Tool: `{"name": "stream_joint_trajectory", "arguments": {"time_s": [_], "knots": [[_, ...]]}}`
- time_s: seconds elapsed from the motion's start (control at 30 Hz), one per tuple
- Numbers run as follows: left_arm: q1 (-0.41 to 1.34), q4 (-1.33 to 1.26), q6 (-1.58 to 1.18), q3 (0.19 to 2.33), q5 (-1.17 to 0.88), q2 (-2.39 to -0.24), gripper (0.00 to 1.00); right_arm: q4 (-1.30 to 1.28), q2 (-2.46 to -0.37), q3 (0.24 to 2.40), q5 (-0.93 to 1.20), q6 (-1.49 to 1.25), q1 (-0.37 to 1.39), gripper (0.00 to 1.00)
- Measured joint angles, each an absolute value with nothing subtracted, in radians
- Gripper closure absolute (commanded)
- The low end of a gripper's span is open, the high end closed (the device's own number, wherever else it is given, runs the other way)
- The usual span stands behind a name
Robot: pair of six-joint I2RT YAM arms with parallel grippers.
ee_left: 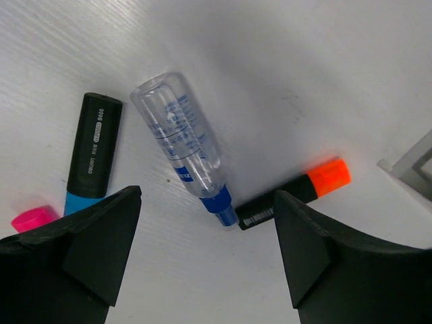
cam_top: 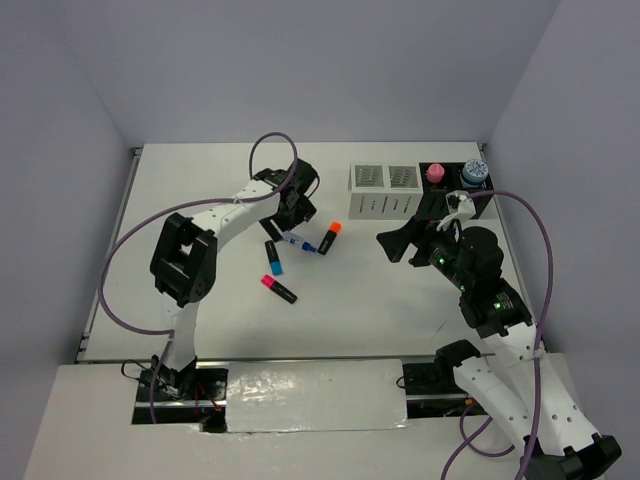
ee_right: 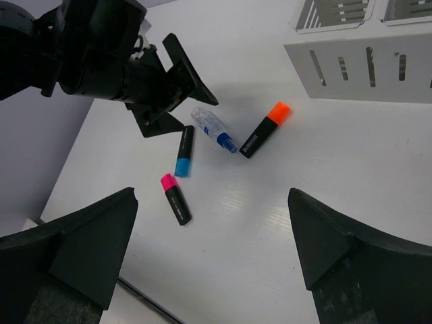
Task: Sort the stationery into containers
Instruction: Pick up the stationery from the center of the board.
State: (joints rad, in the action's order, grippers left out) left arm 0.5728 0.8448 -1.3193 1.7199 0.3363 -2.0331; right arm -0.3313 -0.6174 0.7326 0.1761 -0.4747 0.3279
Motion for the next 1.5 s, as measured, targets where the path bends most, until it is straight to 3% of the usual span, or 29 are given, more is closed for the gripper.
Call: {"name": "stream_joint_trajectory", "arguments": {"time_s": [0.27, 0.47, 0.53, 0.57, 0.6, 0.7, 0.97, 1.27, 1.5], "knots": [[0.573, 0.873, -1.342, 1.741, 0.318, -2.151, 0.2, -0.338, -0.617, 0.727, 0.191, -0.474, 0.328, 0.0], [0.57, 0.862, -1.345, 1.728, 0.291, -2.179, 0.46, -0.347, -0.613, 0.727, 0.196, -0.474, 0.328, 0.0], [0.566, 0.855, -1.347, 1.728, 0.282, -2.181, 0.69, -0.349, -0.609, 0.727, 0.196, -0.474, 0.328, 0.0], [0.564, 0.849, -1.346, 1.728, 0.279, -2.181, 0.69, -0.35, -0.607, 0.727, 0.196, -0.474, 0.328, 0.0], [0.562, 0.844, -1.344, 1.728, 0.276, -2.182, 0.82, -0.351, -0.606, 0.727, 0.197, -0.474, 0.328, 0.0], [0.554, 0.833, -1.339, 1.728, 0.262, -2.183, 1.0, -0.352, -0.604, 0.726, 0.199, -0.473, 0.328, 0.0], [0.547, 0.741, -1.308, 1.686, 0.234, -2.146, 1.0, -0.239, -0.63, 0.624, 0.301, -0.476, 0.328, 0.01], [0.688, 0.555, -1.396, 1.352, 0.204, -1.676, 1.0, 0.138, -0.689, 0.385, 0.394, -0.55, 0.376, 0.03], [0.775, 0.475, -1.452, 1.335, 0.2, -1.602, 1.0, 0.324, -0.831, 0.387, 0.348, -0.571, 0.472, 0.08]]}}
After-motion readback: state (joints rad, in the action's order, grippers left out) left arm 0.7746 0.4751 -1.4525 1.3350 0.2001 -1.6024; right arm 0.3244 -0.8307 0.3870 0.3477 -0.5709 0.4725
